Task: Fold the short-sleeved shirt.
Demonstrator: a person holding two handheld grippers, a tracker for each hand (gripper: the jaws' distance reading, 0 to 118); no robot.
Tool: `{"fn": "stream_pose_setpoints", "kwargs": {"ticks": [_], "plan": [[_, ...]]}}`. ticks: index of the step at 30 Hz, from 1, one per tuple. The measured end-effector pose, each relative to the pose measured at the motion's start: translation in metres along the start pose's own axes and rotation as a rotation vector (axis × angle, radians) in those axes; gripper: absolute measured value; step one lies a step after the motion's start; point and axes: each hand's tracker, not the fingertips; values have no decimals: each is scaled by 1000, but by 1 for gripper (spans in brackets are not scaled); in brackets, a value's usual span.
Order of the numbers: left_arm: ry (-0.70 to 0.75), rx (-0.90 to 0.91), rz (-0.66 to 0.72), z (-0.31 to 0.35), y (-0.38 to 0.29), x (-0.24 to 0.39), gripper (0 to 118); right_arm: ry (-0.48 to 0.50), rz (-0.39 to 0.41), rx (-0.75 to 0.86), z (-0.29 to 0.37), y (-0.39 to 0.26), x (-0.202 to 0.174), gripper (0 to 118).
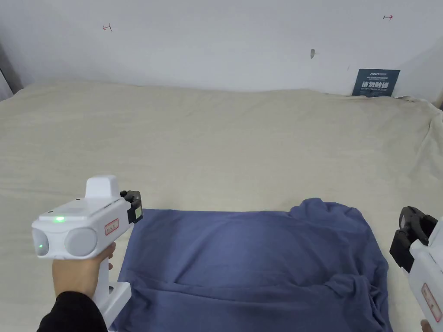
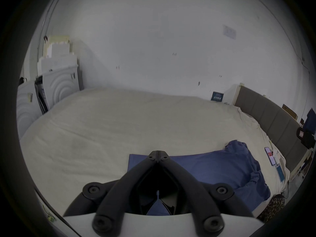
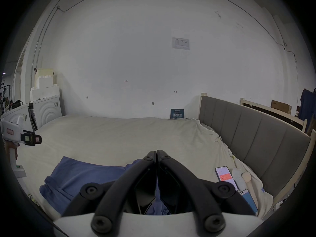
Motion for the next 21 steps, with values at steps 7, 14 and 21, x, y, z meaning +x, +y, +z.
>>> {"fn": "stream_pose_setpoints", "kwargs": {"ticks": [7,14,21], "plan": [[-3,-269,123,-108,12,-39,5,-22,3,-45,-32,-5,-3,0],[61,-437,59,-184,0,-50,96,-44,10,-97,-66,-16,-6,0],[99,-469,7,-219,-12,-46,53,-54,11,-134,-80,-26,-7,0]]}}
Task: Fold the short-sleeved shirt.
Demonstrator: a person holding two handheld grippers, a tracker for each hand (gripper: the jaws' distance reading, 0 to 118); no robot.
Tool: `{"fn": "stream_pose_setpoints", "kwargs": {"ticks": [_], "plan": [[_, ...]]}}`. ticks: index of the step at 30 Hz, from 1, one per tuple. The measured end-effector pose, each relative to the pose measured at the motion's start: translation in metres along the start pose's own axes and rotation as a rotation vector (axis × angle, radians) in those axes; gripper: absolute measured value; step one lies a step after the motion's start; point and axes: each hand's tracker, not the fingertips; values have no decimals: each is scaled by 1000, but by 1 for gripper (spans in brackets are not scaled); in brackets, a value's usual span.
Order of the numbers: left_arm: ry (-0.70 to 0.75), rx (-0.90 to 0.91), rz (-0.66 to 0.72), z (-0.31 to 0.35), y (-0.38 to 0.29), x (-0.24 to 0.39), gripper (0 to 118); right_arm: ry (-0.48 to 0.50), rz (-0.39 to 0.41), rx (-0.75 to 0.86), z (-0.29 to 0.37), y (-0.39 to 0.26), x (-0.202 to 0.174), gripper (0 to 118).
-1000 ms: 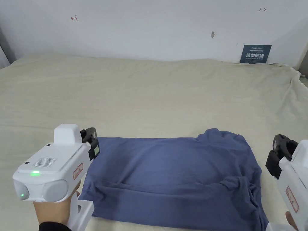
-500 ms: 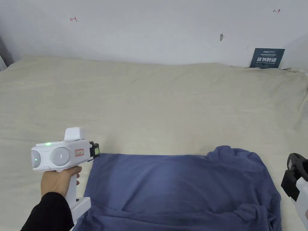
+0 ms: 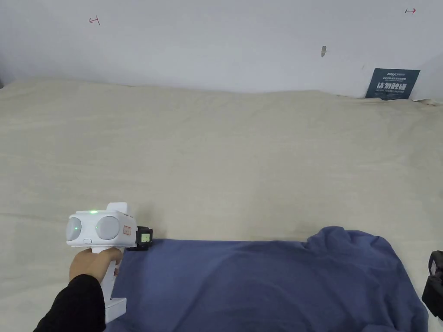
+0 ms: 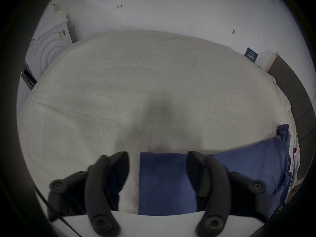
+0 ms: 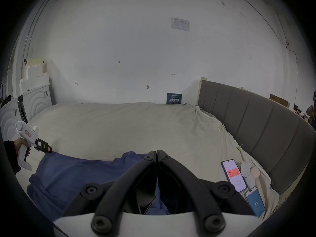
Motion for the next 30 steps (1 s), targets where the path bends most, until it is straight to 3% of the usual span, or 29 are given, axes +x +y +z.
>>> {"fn": "stream_pose_setpoints", "kwargs": {"ticks": [1,3,4,6,14,17,18,20,21,22,28,30], "plan": [[-3,-8,-1,-4,-2,-1,40,-1,-2,-6,-1,-1,0,0],[8,-11,-8,-6,-8,4,28,1,-7,-16,-6,-2,0,0],[18,12,-8,-3,-10,5,11,4,-9,-25,-8,-2,1,0],[-29,19,-8,-2,-10,5,6,6,-13,-35,-12,-3,3,0],[-98,153,20,32,-18,5,0,40,-29,-166,-83,5,28,0],[-131,196,8,57,-19,5,0,75,-77,-263,-127,7,38,4],[-142,210,8,63,-19,5,0,83,-76,-298,-141,6,40,16],[-155,223,1,74,-20,5,0,73,-31,-357,-168,6,36,63],[-161,229,-3,81,-20,8,0,88,-15,-405,-181,4,36,76],[-167,234,-9,85,-21,9,0,76,-6,-422,-195,0,36,79],[-166,236,-13,92,-22,10,0,55,27,-562,-248,-17,27,78],[-164,229,-5,86,-20,6,0,36,60,-590,-258,-22,22,66]]}}
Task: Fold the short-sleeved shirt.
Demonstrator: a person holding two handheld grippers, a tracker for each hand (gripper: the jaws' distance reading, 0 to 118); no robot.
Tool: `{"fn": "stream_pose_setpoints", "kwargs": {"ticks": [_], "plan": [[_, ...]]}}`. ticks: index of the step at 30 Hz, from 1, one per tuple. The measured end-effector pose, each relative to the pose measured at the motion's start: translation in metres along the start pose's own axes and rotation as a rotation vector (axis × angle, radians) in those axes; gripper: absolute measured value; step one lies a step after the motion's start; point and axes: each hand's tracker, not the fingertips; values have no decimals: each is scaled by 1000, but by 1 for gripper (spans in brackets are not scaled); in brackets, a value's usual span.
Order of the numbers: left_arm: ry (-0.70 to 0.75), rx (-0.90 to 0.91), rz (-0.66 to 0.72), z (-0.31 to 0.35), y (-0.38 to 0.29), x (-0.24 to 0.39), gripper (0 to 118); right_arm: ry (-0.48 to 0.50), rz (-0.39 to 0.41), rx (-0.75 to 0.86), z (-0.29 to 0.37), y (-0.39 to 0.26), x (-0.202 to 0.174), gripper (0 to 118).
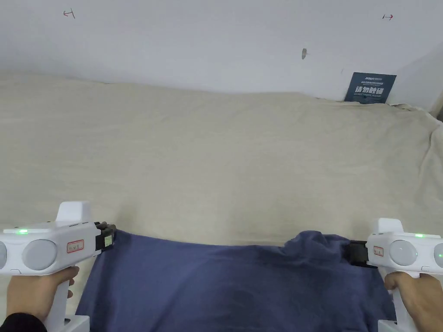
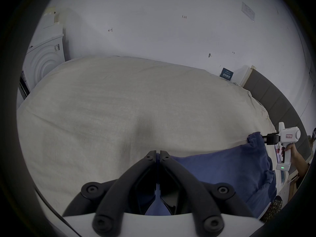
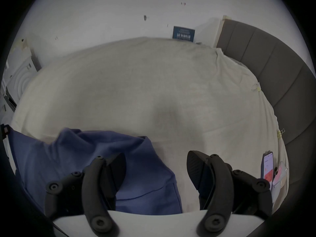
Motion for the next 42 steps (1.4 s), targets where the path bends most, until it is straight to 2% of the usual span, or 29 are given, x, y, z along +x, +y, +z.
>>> {"fn": "stream_pose_setpoints", "kwargs": {"ticks": [2,4,8,13,17,20,23,32,42], "plan": [[3,-4,7,0,-3,-2,0,9,37,-16,-3,-4,-6,36],[8,-8,12,1,-5,-3,0,68,11,-8,0,-7,-11,2],[13,-8,31,6,-8,-6,0,54,63,48,27,-14,-18,2],[24,5,62,19,-15,-12,0,90,31,197,93,-30,-1,2],[32,15,73,38,-24,-10,0,108,41,279,152,-50,9,2],[39,25,86,55,-31,-10,0,126,16,327,191,-72,14,2],[46,32,95,74,-40,-12,0,157,-43,372,222,-98,21,2],[54,16,109,131,-95,-23,0,191,-108,344,257,-184,38,2],[67,-68,114,144,-168,-28,0,155,-172,179,227,-264,45,2]]}}
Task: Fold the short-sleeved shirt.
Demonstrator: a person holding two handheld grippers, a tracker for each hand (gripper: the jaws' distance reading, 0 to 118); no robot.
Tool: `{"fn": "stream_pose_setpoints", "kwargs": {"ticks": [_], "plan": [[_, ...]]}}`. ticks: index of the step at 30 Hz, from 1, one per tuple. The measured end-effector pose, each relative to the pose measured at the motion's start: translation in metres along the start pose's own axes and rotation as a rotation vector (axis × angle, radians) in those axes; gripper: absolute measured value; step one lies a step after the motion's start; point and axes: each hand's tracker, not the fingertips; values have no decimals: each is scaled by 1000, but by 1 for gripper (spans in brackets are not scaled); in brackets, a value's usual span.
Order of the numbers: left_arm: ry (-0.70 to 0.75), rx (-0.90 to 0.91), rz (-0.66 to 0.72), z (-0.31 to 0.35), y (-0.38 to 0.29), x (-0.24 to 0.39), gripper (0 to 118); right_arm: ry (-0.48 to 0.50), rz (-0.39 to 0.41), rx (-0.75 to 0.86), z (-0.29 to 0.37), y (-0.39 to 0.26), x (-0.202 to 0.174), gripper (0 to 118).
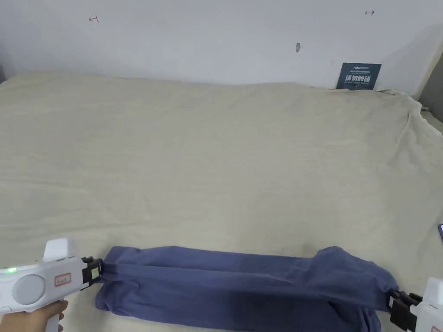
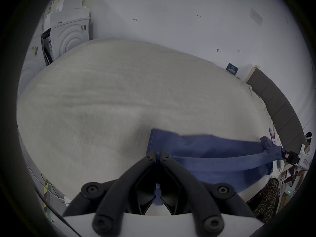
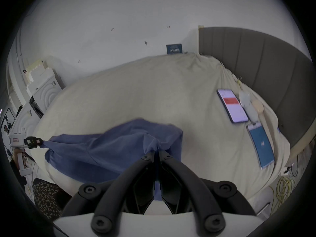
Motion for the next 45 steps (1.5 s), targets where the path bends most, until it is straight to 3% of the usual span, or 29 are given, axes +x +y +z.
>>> {"fn": "stream_pose_setpoints", "kwargs": {"ticks": [6,13,15,17,18,19,20,26,32,37,39,40,41,42,45], "plan": [[29,-55,-31,-13,-28,-11,0,-65,2,-128,-24,-27,0,2],[66,-94,-21,-36,-40,-14,2,-94,-18,-149,-38,-32,-5,3],[62,-100,9,-33,-35,-13,15,-96,-23,-129,-29,-29,-9,14],[47,-102,38,-27,-30,-11,53,-108,-10,-100,-20,-21,-12,57],[42,-99,47,-23,-27,-9,76,-106,6,-72,-14,-15,-14,74],[35,-68,53,-17,-23,-6,99,-93,20,-31,-5,-8,-18,81],[5,-23,46,-10,-19,-3,108,-85,27,8,2,0,-21,81],[-20,251,-18,46,15,31,109,-51,93,275,53,51,-52,81],[52,511,-196,84,31,71,105,-94,173,500,87,72,-92,81],[69,611,-243,95,29,91,71,-132,171,572,90,71,-105,77],[98,643,-272,97,26,98,50,-146,160,604,89,69,-105,58],[110,653,-283,98,24,102,24,-152,157,614,89,68,-105,39],[109,653,-293,97,24,103,5,-152,156,622,89,68,-105,21],[97,644,-300,97,24,103,0,-152,157,632,89,67,-105,3],[66,615,-300,97,25,105,0,-136,162,628,86,68,-103,0]]}}
